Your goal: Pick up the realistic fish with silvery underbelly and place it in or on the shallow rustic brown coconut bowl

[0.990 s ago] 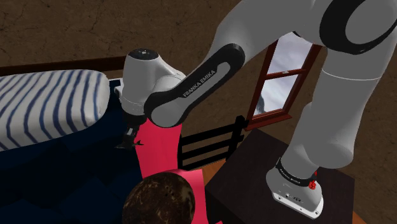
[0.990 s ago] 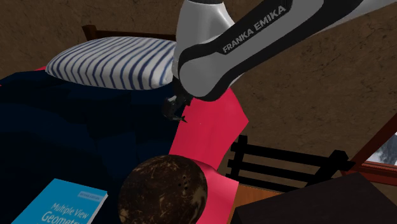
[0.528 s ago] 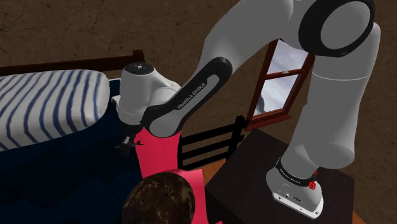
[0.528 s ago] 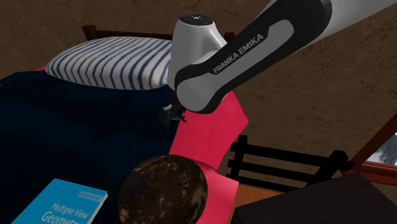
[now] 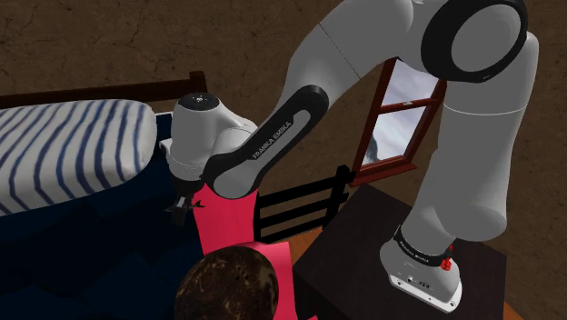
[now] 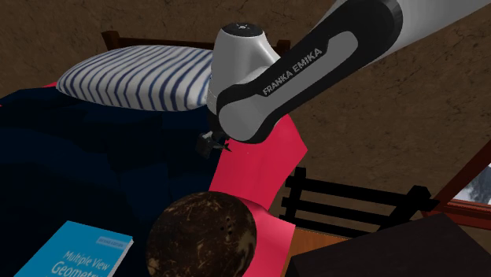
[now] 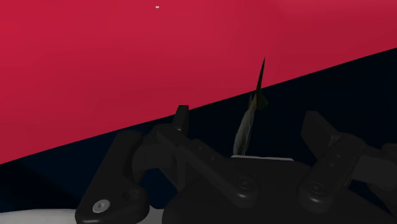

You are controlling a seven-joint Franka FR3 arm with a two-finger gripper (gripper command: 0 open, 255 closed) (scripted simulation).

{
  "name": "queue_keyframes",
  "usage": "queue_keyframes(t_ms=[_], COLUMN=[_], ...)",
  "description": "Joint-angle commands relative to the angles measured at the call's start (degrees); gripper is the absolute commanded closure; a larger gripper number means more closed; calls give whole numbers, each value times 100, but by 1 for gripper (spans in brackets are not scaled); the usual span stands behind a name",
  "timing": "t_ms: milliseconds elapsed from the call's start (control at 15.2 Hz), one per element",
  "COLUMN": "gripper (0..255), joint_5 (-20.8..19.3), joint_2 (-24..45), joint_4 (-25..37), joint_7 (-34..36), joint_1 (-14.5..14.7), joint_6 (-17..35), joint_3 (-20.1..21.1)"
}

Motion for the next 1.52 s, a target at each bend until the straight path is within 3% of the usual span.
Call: queue_keyframes(t_ms=[0,594,1452], gripper=[255,255,255], joint_5=[0,-1,467], joint_2=[0,1,-621], joint_4=[0,0,281], joint_7=[0,0,-334], joint_1=[0,0,-151], joint_6=[0,1,-863], joint_3=[0,0,199])
